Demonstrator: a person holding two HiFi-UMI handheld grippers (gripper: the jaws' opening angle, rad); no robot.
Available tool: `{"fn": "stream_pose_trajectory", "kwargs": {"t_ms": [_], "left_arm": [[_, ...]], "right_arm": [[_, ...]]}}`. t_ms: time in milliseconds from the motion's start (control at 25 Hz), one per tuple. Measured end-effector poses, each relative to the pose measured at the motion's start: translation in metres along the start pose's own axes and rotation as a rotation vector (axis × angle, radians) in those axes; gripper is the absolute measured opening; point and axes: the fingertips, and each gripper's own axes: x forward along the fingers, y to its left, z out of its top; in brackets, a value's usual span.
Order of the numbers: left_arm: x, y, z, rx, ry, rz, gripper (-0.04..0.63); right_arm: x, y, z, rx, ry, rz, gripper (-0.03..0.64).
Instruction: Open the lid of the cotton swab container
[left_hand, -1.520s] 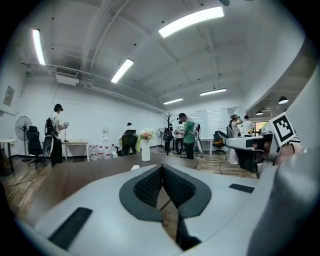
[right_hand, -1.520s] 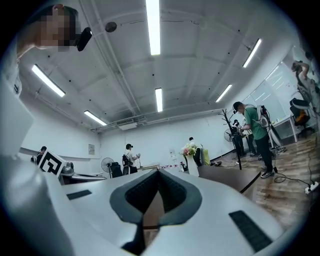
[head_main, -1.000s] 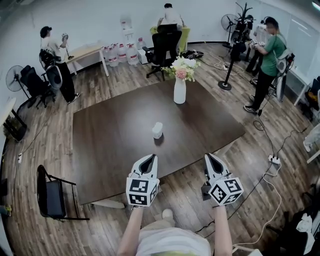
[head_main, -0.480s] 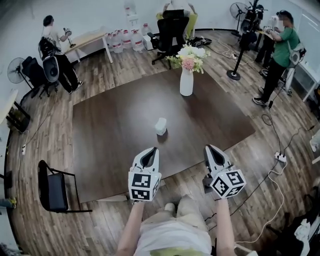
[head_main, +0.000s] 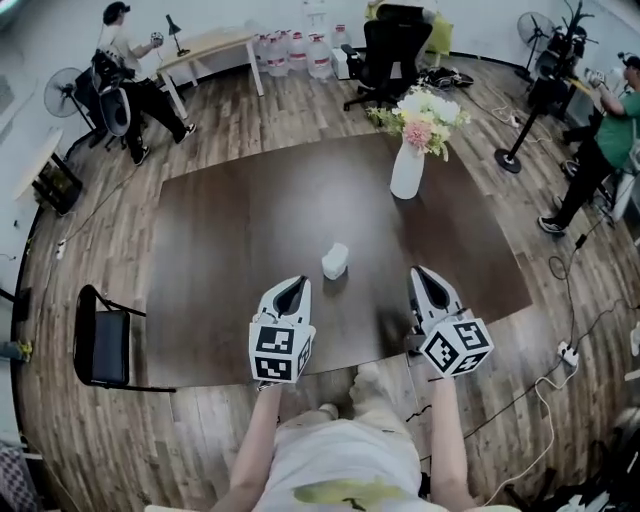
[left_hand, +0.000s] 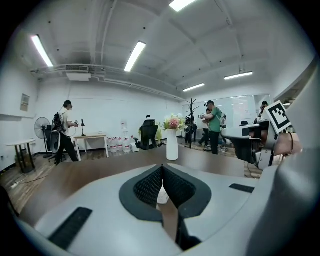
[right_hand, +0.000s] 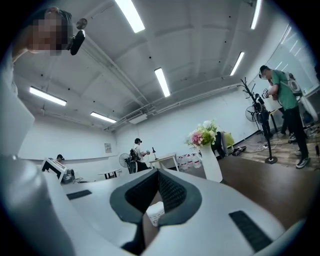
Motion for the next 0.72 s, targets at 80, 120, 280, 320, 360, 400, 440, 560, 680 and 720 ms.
{"fn": "stream_pose_trajectory", "kwargs": {"t_ms": [80, 120, 280, 320, 360, 400, 440, 560, 680, 720], "left_arm": [[0.011, 0.001, 0.0, -0.017, 0.008, 0.021, 0.025], [0.017, 0.002, 0.0, -0.027, 0.013, 0.031, 0.025], [0.036, 0.002, -0.005, -0.062, 0.045, 0.061, 0.025], [0.042, 0.002, -0.008, -0.067, 0.057, 0.067, 0.025], [0.048, 0.002, -0.011, -0.071, 0.075, 0.07, 0.025], [0.053, 0.0, -0.016, -0.076, 0.099, 0.069, 0.025], [0.057, -0.002, -0.022, -0.084, 0.125, 0.064, 0.025], [0.064, -0.008, -0.034, -0.136, 0.156, 0.053, 0.025], [0.072, -0.009, -0.045, -0.166, 0.163, 0.069, 0.025], [0.073, -0.008, -0.049, -0.168, 0.171, 0.085, 0.025]], "right_arm": [[0.017, -0.009, 0.002, 0.004, 0.019, 0.033, 0.021], [0.025, -0.013, 0.002, 0.005, 0.03, 0.051, 0.021], [0.054, -0.024, 0.002, 0.008, 0.073, 0.124, 0.021], [0.062, -0.027, 0.002, 0.008, 0.082, 0.14, 0.021], [0.069, -0.03, 0.002, 0.01, 0.09, 0.155, 0.021], [0.077, -0.032, 0.001, 0.013, 0.099, 0.171, 0.021], [0.082, -0.034, 0.0, 0.016, 0.107, 0.187, 0.021], [0.096, -0.035, -0.003, 0.018, 0.131, 0.236, 0.021], [0.107, -0.037, -0.008, 0.015, 0.153, 0.28, 0.021], [0.108, -0.037, -0.012, 0.014, 0.164, 0.291, 0.021]]}}
